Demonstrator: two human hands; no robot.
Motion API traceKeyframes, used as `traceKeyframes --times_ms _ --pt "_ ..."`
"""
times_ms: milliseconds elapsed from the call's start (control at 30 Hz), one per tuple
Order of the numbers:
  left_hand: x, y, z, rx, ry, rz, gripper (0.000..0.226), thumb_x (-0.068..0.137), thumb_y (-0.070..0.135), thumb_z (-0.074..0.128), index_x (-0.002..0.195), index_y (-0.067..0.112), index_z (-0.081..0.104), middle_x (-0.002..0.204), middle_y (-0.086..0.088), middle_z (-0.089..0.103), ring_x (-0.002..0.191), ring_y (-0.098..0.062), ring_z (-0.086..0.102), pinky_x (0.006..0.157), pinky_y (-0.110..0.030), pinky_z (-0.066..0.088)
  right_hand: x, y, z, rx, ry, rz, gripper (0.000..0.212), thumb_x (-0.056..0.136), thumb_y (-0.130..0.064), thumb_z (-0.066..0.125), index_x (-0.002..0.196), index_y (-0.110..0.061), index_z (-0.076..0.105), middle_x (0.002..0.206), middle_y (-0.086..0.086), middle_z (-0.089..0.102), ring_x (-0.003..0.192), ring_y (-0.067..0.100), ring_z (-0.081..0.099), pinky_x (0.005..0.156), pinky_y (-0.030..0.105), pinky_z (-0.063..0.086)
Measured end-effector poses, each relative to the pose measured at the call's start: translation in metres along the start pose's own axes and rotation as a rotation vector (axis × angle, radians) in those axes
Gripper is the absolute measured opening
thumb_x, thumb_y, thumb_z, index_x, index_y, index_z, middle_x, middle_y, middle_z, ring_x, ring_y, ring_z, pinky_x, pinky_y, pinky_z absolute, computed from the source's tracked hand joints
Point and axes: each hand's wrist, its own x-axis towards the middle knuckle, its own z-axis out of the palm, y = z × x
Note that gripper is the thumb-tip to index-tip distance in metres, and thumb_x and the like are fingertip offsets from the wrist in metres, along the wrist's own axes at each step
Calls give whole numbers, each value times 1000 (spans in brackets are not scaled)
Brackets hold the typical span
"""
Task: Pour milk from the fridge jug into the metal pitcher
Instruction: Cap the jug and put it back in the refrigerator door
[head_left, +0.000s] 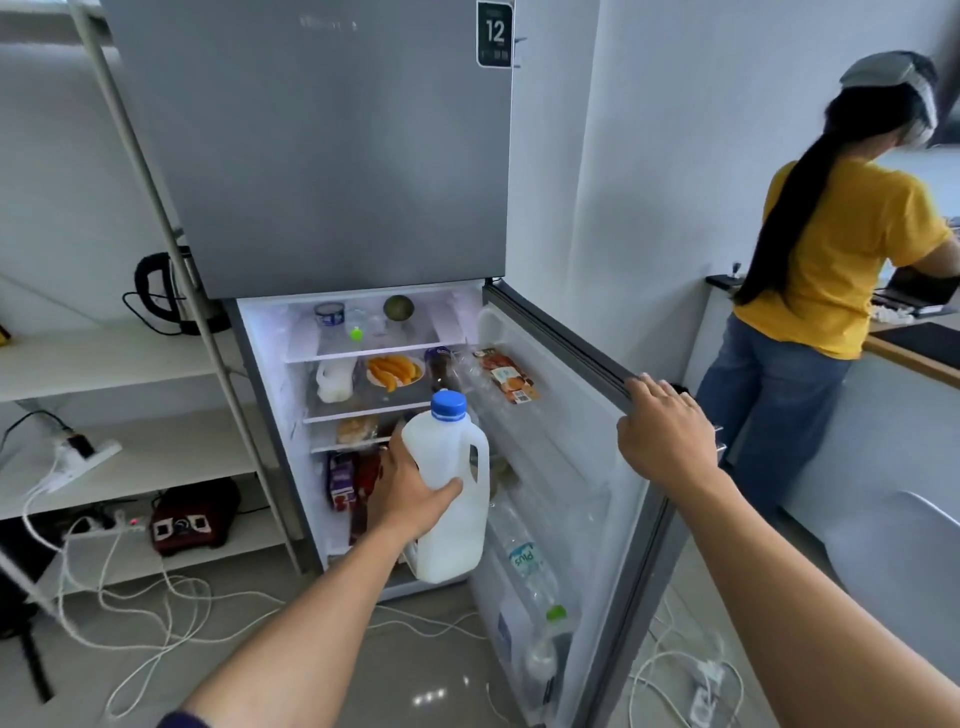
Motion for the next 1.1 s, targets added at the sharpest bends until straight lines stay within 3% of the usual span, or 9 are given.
traceKeyframes --times_ms 100,267,333,433,600,700,867,1000,1100 --pt "12 -1 10 0 -13 -16 105 72 43 78 150 29 8 148 -1 41 121 -33 55 91 -39 49 9 3 9 -4 26 73 41 88 -19 46 128 -8 46 137 8 50 129 26 42 112 41 27" --pt "39 -11 29 -59 -41 -51 96 73 37 80 147 22 20 141 -4 46 118 -33 56 91 -39 49 24 -15 36 33 126 60 45 89 -17 50 132 -5 43 154 18 26 146 30 14 120 48 2" --pt "50 -20 38 -105 -73 -89 96 70 35 80 146 21 22 139 -3 46 117 -32 56 93 -38 48 24 -33 49 167 191 -110 39 91 -15 51 130 -9 48 149 13 36 141 28 28 119 48 18" --pt "66 -43 55 -196 -127 -158 97 64 34 79 143 22 25 136 -2 48 117 -29 55 96 -42 49 27 -65 90 312 -41 -277 32 96 -24 45 128 -20 48 134 1 52 112 25 57 88 45 52" --pt "84 -94 92 -298 -235 -248 95 62 23 84 138 20 28 129 -4 49 114 -26 55 95 -44 50 33 -92 181 518 -549 15 41 96 -41 48 134 -25 46 130 0 57 103 22 61 89 36 50" --pt "97 -126 121 -327 -336 -287 102 50 39 78 137 28 27 132 0 48 114 -22 56 96 -44 52 33 -98 225 517 -754 77 45 95 -48 48 131 -21 52 124 1 62 105 16 59 90 28 45" --pt "122 -165 175 -402 -545 -308 101 51 32 81 136 40 28 135 2 47 118 -18 56 95 -48 54 45 -94 280 410 -845 98 38 97 -42 45 125 -17 51 122 4 62 107 21 57 91 31 44" --pt "139 -170 193 -416 -738 -259 98 54 30 81 132 36 23 131 6 46 119 -14 51 97 -37 49 55 -79 309 279 -907 81 33 97 -41 47 117 -15 52 116 5 62 106 24 58 88 32 43" --pt "147 -192 216 -426 -707 -278 94 48 34 81 125 44 28 125 9 53 116 -14 55 95 -37 51 59 -69 330 222 -793 117 35 95 -44 49 120 -20 54 119 1 57 111 20 54 92 31 42"
